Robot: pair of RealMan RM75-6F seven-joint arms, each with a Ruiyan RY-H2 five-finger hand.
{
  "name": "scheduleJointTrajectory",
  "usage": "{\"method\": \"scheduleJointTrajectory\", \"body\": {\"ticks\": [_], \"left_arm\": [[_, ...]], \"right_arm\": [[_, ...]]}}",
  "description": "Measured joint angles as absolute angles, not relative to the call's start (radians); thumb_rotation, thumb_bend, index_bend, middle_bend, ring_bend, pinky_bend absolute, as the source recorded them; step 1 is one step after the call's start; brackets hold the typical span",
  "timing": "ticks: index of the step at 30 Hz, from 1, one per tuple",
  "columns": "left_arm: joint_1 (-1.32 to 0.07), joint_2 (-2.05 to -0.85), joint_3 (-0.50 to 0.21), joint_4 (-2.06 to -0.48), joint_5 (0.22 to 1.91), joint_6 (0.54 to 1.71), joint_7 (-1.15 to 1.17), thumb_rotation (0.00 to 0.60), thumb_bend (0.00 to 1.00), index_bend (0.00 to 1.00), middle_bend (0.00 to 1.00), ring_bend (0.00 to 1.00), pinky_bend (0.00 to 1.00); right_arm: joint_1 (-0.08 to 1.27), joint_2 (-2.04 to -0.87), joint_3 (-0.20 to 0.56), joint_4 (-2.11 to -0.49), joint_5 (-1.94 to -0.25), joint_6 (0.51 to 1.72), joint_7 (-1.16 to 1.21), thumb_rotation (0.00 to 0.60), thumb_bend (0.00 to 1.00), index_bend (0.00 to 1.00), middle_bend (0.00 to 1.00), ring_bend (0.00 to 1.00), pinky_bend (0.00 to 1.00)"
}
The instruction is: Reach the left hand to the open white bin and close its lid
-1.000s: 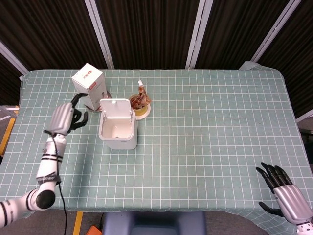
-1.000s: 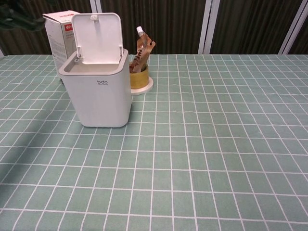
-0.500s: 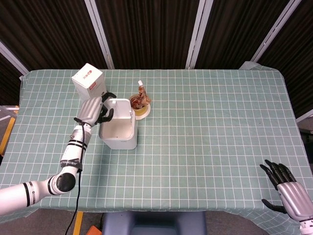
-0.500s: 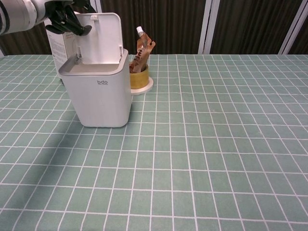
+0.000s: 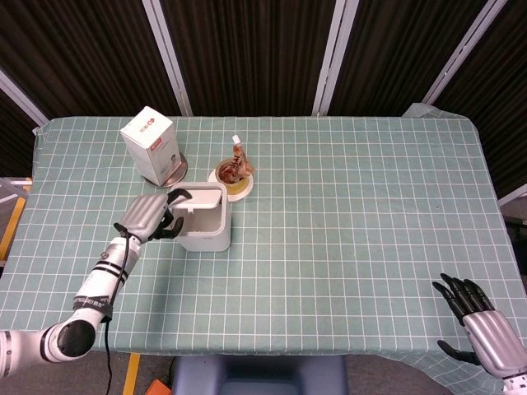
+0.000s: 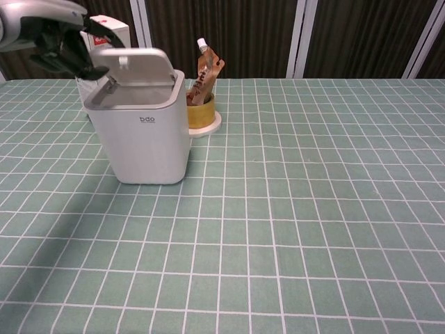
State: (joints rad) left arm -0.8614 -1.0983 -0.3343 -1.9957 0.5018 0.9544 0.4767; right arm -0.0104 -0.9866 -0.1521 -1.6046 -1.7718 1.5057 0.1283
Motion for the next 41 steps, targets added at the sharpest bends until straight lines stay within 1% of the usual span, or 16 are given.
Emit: {"method": "scheduleJointTrajectory", "body": {"ticks": [4,10,12,16,17,19,21,23,25,26,27,29,31,34,37,41], "left_arm": [[-0.861,-1.058,-0.248,-2.047,0.485,0.945,0.523,0.6,0.54,0.22,1.0,1.0,1.0],[-0.875,-1.073,-0.164,-2.037,0.476,0.916,0.541,0.6,0.54,0.2,1.0,1.0,1.0],[-0.884,-1.078,-0.153,-2.034,0.473,0.91,0.539,0.6,0.55,0.18,1.0,1.0,1.0],[-0.863,-1.072,-0.166,-2.058,0.534,0.938,0.494,0.6,0.55,0.12,0.99,1.0,1.0],[-0.852,-1.069,-0.17,-2.067,0.565,0.951,0.478,0.6,0.55,0.1,0.98,0.98,1.0],[-0.817,-1.061,-0.176,-2.089,0.659,0.985,0.433,0.6,0.55,0.07,0.9,0.93,1.0],[-0.78,-1.05,-0.177,-2.11,0.761,1.016,0.385,0.6,0.54,0.05,0.78,0.81,1.0],[-0.729,-1.033,-0.17,-2.131,0.898,1.055,0.325,0.6,0.54,0.05,0.65,0.65,0.91],[-0.672,-1.015,-0.151,-2.144,1.05,1.098,0.264,0.6,0.53,0.04,0.47,0.44,0.68],[-0.645,-1.008,-0.139,-2.146,1.118,1.119,0.238,0.6,0.52,0.04,0.35,0.31,0.49],[-0.616,-1.001,-0.123,-2.144,1.187,1.141,0.214,0.6,0.5,0.04,0.22,0.16,0.27],[-0.541,-0.991,-0.078,-2.124,1.353,1.208,0.165,0.6,0.48,0.04,0.08,0.02,0.08],[-0.452,-0.997,-0.03,-2.07,1.512,1.307,0.131,0.6,0.47,0.05,0.01,0.0,0.02],[-0.328,-1.045,0.016,-1.923,1.673,1.491,0.106,0.6,0.46,0.07,0.0,0.0,0.0],[-0.22,-1.128,0.047,-1.724,1.737,1.66,0.072,0.6,0.45,0.06,0.0,0.0,0.0],[-0.113,-1.218,0.071,-1.505,1.748,1.75,0.023,0.6,0.45,0.03,0.0,0.0,0.0]], "right_arm": [[-0.013,-0.986,-0.157,-1.608,-1.779,1.511,0.135,0.6,0.27,0.0,0.0,0.0,0.0],[-0.012,-0.986,-0.163,-1.612,-1.784,1.505,0.135,0.6,0.27,0.0,0.0,0.0,0.0],[-0.013,-0.985,-0.163,-1.613,-1.784,1.508,0.136,0.6,0.27,0.0,0.0,0.0,0.0],[-0.017,-0.982,-0.164,-1.614,-1.786,1.518,0.14,0.6,0.27,0.0,0.0,0.0,0.0],[-0.017,-0.982,-0.165,-1.613,-1.786,1.517,0.141,0.6,0.27,0.0,0.0,0.0,0.0],[-0.016,-0.982,-0.167,-1.613,-1.787,1.513,0.14,0.6,0.27,0.0,0.0,0.0,0.0],[-0.015,-0.982,-0.169,-1.613,-1.79,1.507,0.136,0.6,0.27,0.0,0.0,0.0,0.0],[-0.013,-0.983,-0.173,-1.614,-1.795,1.5,0.13,0.6,0.27,0.0,0.0,0.0,0.0],[-0.011,-0.985,-0.177,-1.617,-1.799,1.496,0.125,0.6,0.27,0.0,0.0,0.0,0.0],[-0.011,-0.985,-0.178,-1.617,-1.8,1.495,0.123,0.6,0.27,0.0,0.0,0.0,0.0],[-0.011,-0.986,-0.179,-1.617,-1.802,1.494,0.121,0.6,0.27,0.0,0.0,0.0,0.0],[-0.012,-0.988,-0.18,-1.618,-1.803,1.493,0.115,0.6,0.27,0.0,0.0,0.0,0.0],[-0.012,-0.99,-0.181,-1.618,-1.804,1.491,0.109,0.6,0.27,0.0,0.0,0.0,0.0],[-0.013,-0.993,-0.18,-1.619,-1.802,1.491,0.104,0.6,0.27,0.0,0.0,0.0,0.0],[-0.014,-0.996,-0.172,-1.619,-1.793,1.5,0.103,0.6,0.27,0.0,0.0,0.0,0.0],[-0.015,-1.001,-0.152,-1.619,-1.761,1.506,0.105,0.6,0.27,0.0,0.0,0.0,0.0]]}}
